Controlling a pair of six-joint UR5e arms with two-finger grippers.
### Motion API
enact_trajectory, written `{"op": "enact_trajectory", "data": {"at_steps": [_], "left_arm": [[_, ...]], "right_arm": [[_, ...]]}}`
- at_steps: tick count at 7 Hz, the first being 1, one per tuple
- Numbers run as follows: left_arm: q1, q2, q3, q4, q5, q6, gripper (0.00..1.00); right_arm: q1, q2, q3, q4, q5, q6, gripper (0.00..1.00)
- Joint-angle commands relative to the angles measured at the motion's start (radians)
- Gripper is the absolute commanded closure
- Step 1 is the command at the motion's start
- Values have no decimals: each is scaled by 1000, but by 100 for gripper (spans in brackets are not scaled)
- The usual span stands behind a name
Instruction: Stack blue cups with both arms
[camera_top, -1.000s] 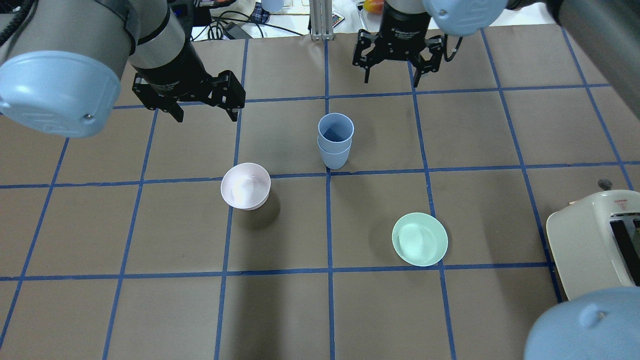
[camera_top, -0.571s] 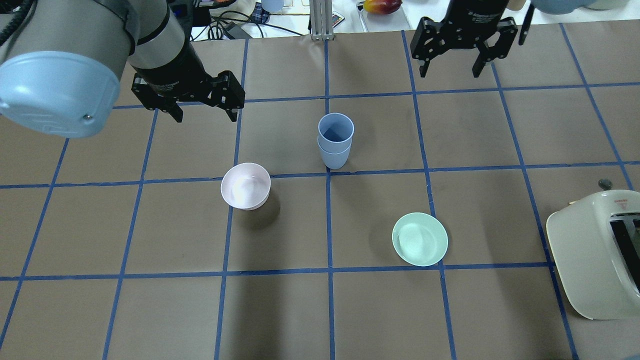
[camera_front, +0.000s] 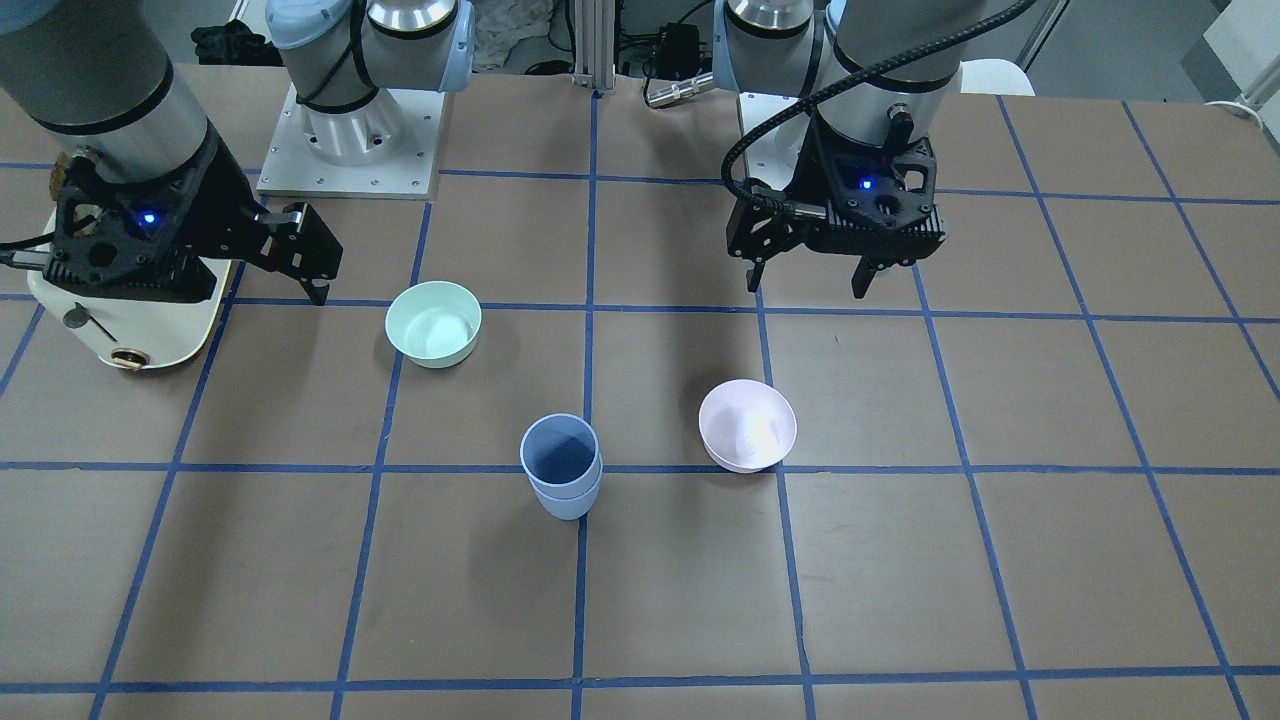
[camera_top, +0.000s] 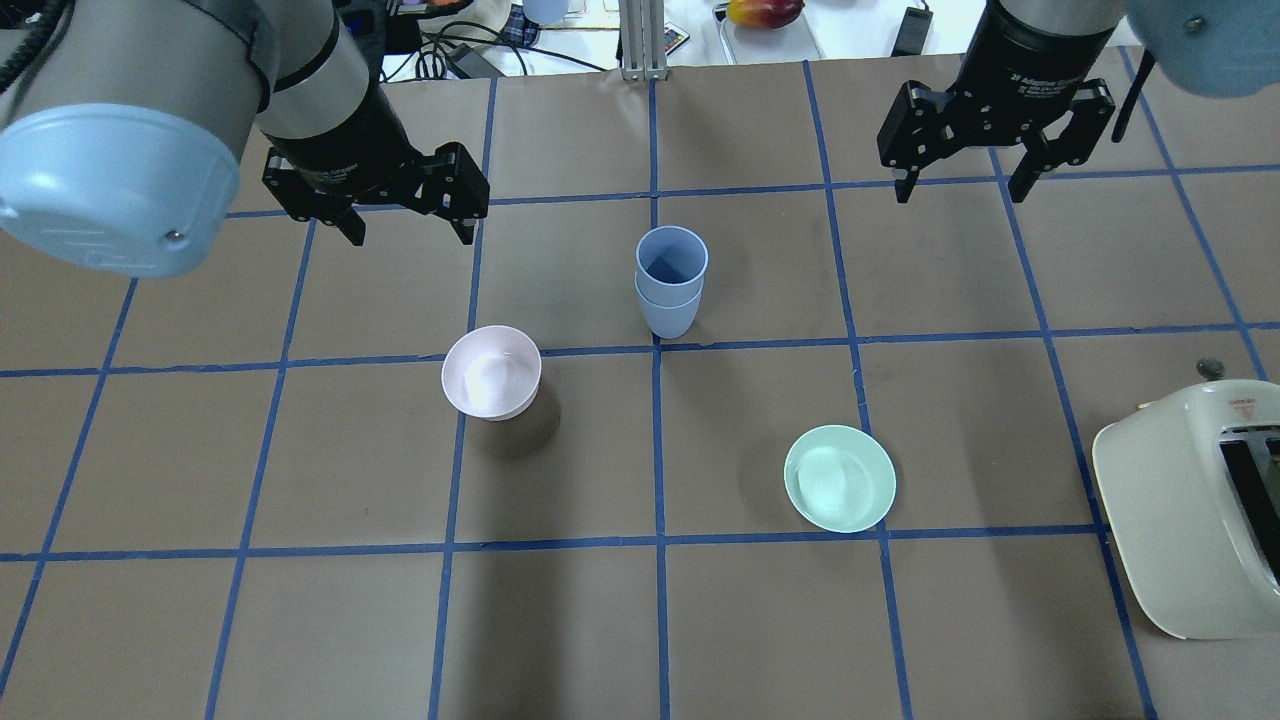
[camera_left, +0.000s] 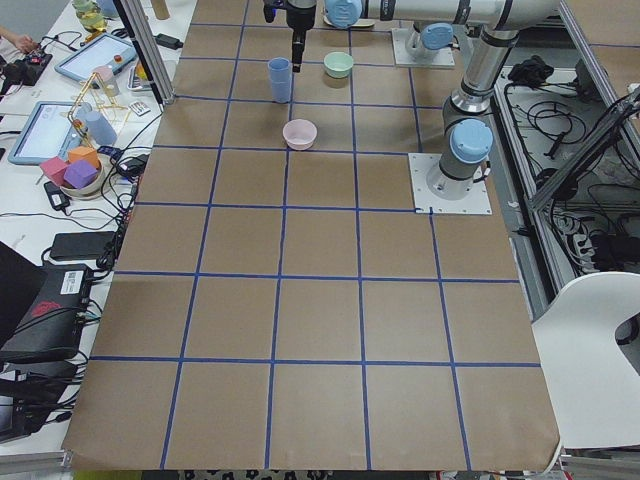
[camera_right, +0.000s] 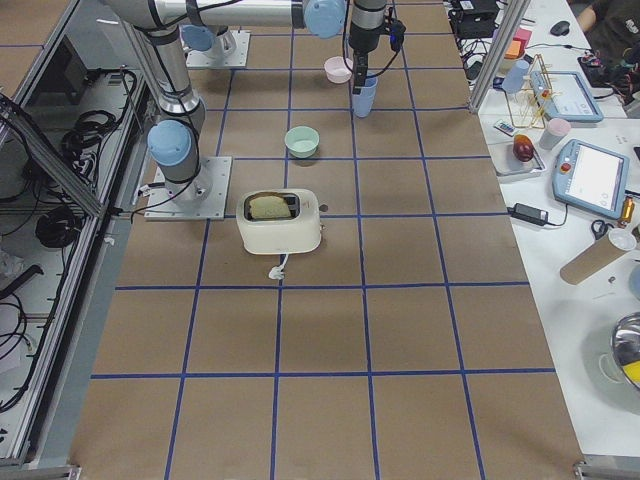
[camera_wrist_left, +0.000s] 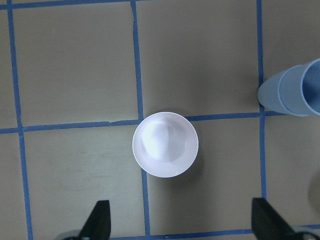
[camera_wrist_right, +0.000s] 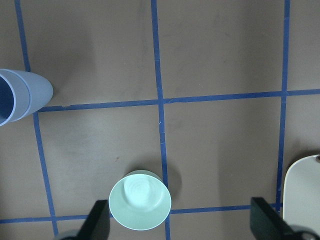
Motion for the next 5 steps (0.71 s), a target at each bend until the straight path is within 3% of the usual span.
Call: {"op": "enact_trajectory", "data": {"at_steps": [1, 5], "left_arm": [[0, 0, 0, 0, 0, 0, 0], [0, -3, -2, 0, 0, -3, 0]], "right_arm": [[0, -12, 11, 7, -7, 12, 0], [-2, -10, 11, 1, 2, 11, 0]]}}
